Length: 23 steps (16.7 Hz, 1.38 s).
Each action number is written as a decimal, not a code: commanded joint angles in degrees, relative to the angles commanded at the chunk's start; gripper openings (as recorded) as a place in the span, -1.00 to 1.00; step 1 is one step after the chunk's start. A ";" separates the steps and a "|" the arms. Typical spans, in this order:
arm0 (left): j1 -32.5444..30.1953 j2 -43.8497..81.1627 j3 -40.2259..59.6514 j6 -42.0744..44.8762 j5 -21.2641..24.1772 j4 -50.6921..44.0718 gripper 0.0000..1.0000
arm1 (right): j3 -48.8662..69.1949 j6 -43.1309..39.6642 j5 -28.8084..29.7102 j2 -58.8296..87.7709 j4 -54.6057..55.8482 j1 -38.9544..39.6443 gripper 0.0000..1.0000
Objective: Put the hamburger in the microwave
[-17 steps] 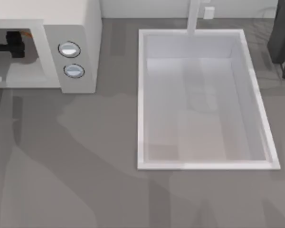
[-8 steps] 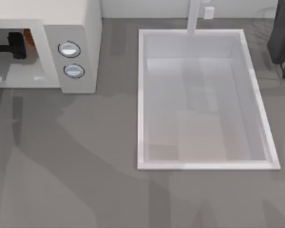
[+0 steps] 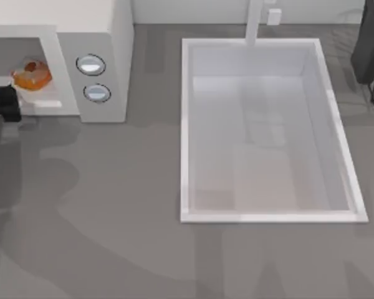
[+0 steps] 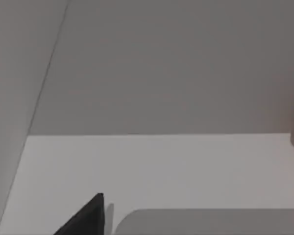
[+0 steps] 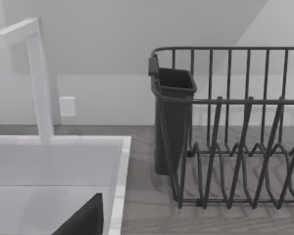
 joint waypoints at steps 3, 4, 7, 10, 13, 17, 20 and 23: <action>1.73 -5.60 -13.72 0.08 0.96 4.39 1.00 | 0.00 0.00 0.00 0.00 0.00 0.00 1.00; 2.29 -7.48 -17.32 0.08 1.36 5.95 1.00 | 0.00 0.00 0.00 0.00 0.00 0.00 1.00; 3.95 -12.11 -24.65 0.47 2.94 10.56 1.00 | 0.00 0.00 0.00 0.00 0.00 0.00 1.00; 4.32 -13.88 -26.75 0.97 4.11 12.27 1.00 | 0.00 0.00 0.00 0.00 0.00 0.00 1.00; 4.04 -13.55 -26.63 0.92 3.99 12.11 1.00 | 0.00 0.00 0.00 0.00 0.00 0.00 1.00; 4.11 -16.64 -25.66 0.65 3.90 8.79 1.00 | 0.00 0.00 0.00 0.00 0.00 0.00 1.00; 4.27 -22.41 -23.95 0.30 3.70 1.03 1.00 | 0.00 0.00 0.00 0.00 0.00 0.00 1.00; 4.30 -29.23 -21.85 0.13 3.66 -8.38 1.00 | 0.00 0.00 0.00 0.00 0.00 0.00 1.00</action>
